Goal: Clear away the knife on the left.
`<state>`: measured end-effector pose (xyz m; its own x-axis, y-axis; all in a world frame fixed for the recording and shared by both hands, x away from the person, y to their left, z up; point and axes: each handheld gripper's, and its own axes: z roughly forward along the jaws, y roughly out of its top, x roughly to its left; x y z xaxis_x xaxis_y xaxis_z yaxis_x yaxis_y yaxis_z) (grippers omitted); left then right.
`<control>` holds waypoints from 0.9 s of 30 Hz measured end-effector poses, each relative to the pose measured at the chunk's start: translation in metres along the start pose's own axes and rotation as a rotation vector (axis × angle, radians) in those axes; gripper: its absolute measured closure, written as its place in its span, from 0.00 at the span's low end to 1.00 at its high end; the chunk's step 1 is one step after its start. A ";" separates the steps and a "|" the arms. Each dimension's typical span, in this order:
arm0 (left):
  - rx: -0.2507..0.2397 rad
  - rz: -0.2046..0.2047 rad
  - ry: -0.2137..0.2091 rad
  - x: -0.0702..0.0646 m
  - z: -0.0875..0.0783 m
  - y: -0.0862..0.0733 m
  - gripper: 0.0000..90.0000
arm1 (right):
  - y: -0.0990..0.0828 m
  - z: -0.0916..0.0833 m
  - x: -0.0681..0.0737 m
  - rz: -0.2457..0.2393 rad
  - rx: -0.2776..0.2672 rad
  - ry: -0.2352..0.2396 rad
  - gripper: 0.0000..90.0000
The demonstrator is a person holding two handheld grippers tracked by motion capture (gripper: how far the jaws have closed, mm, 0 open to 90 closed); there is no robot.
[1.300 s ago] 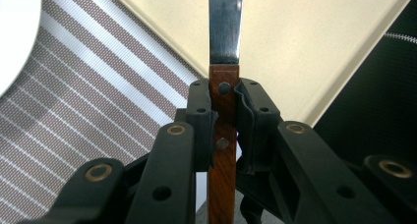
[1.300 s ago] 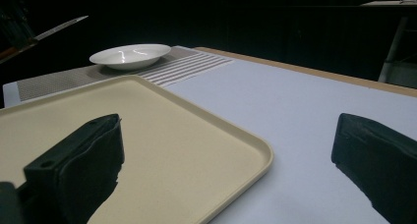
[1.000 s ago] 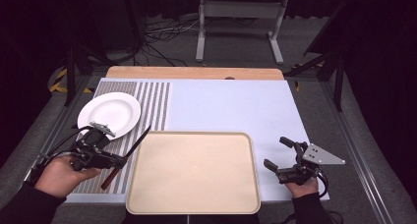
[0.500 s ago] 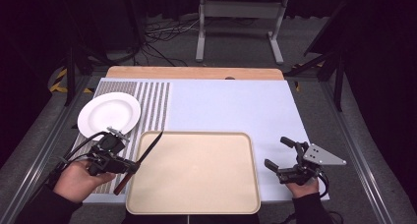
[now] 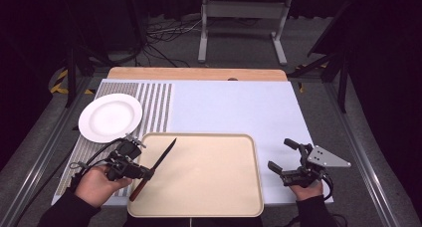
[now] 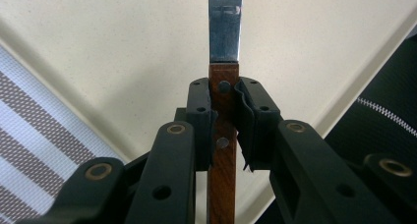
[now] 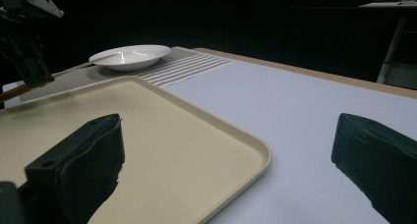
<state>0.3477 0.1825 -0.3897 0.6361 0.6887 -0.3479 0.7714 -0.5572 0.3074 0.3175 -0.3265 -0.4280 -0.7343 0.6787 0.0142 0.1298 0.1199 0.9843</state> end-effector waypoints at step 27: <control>0.077 -0.036 -0.022 0.004 0.030 -0.005 0.86 | 0.000 -0.001 0.000 0.002 -0.008 0.004 0.01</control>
<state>0.3475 0.1743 -0.4194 0.6075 0.6992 -0.3769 0.7923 -0.5669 0.2256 0.3169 -0.3275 -0.4275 -0.7368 0.6758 0.0168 0.1258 0.1127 0.9856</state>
